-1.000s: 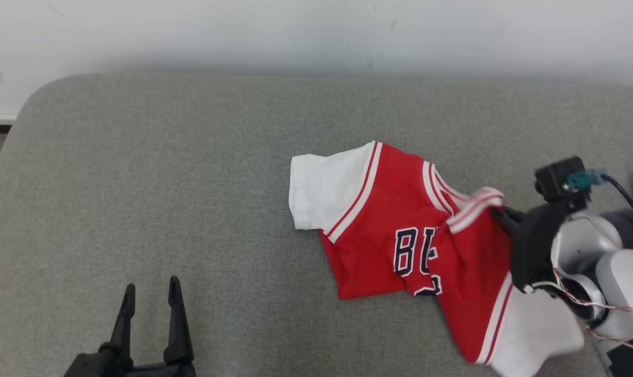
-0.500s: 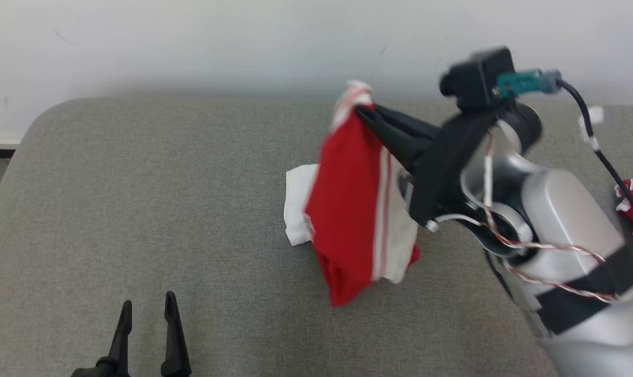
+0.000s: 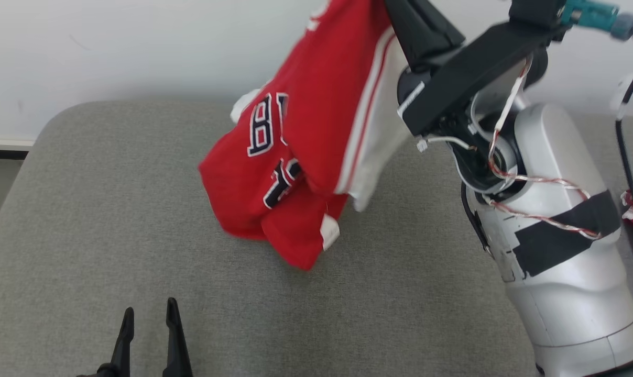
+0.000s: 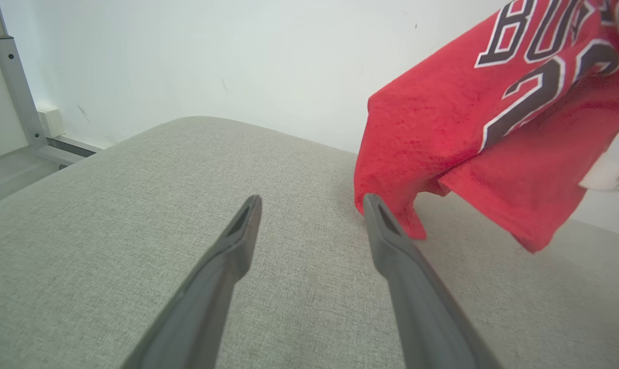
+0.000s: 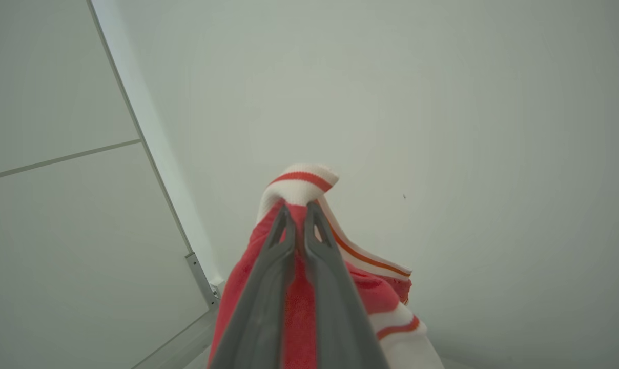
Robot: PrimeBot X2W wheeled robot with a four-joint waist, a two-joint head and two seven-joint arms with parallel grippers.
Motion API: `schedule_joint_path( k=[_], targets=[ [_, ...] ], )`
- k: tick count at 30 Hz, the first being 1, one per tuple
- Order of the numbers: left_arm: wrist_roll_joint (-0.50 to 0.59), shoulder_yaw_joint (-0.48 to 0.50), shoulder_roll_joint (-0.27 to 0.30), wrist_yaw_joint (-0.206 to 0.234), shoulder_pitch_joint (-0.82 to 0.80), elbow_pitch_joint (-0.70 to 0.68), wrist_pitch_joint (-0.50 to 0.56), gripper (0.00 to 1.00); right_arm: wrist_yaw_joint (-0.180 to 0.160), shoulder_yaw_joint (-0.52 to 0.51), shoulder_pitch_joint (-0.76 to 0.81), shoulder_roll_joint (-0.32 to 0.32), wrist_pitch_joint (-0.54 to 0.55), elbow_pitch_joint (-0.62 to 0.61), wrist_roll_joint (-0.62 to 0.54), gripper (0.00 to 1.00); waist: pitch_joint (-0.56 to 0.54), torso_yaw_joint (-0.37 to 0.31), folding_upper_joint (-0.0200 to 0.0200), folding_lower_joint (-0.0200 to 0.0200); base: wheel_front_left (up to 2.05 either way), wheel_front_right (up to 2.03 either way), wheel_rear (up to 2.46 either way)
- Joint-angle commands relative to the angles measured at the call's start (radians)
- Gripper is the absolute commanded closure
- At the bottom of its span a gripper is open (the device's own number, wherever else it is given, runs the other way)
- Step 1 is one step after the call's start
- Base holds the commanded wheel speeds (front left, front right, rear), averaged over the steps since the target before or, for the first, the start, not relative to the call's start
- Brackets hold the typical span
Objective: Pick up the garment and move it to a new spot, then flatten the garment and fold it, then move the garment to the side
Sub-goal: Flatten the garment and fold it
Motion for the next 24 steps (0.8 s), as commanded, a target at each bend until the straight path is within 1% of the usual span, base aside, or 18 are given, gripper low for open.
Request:
schedule_joint_path(
  k=[1,5,7,9,13,18,20,22,24],
  targets=[
    [-0.003,0.004,-0.001,0.003,0.015,-0.006,-0.003,0.0,0.0,-0.009,0.025,0.001,-0.008,0.012,-0.015,1.0,0.003,-0.004,-0.0001,0.0,0.0,0.0,0.0],
    [-0.003,0.018,-0.001,0.007,0.02,-0.011,-0.003,0.0,0.0,-0.054,0.076,-0.005,0.022,0.072,-0.107,1.0,0.01,-0.028,-0.0001,0.0,0.0,0.0,0.0],
    [-0.003,0.016,-0.001,0.004,0.014,-0.01,-0.003,0.0,0.0,-0.073,0.112,-0.031,0.043,0.081,-0.164,1.0,0.013,-0.036,-0.0001,0.0,0.0,0.0,0.0],
    [-0.002,0.012,-0.001,0.0,0.006,-0.012,-0.003,0.0,0.0,-0.1,0.149,-0.041,0.058,0.071,-0.197,1.0,0.015,-0.045,-0.0001,0.0,0.0,0.0,0.0],
    [0.002,0.003,-0.001,-0.003,-0.008,-0.005,-0.003,0.0,0.0,-0.165,0.239,-0.092,0.086,0.018,-0.277,1.0,0.019,-0.058,-0.0001,0.0,0.0,0.0,0.0],
    [0.005,0.003,-0.001,-0.001,-0.013,-0.005,-0.003,0.0,0.0,-0.285,0.393,-0.137,0.135,-0.087,-0.357,1.0,0.023,-0.07,-0.0001,0.0,0.0,0.0,0.0],
    [0.006,0.007,-0.001,-0.003,-0.014,-0.007,-0.003,0.0,0.0,-0.338,0.463,-0.139,0.144,-0.132,-0.385,1.0,0.026,-0.076,-0.0001,0.0,0.0,0.0,0.0],
    [0.009,0.011,-0.001,-0.007,-0.016,-0.005,-0.003,0.0,0.0,-0.389,0.53,-0.128,0.146,-0.171,-0.405,1.0,0.029,-0.08,-0.0001,0.0,0.0,0.0,0.0],
    [0.014,0.016,-0.001,-0.01,-0.022,-0.003,-0.003,0.0,0.0,-0.417,0.592,-0.12,0.154,-0.204,-0.426,1.0,0.032,-0.085,-0.0001,0.0,0.0,0.0,0.0]
  ],
)
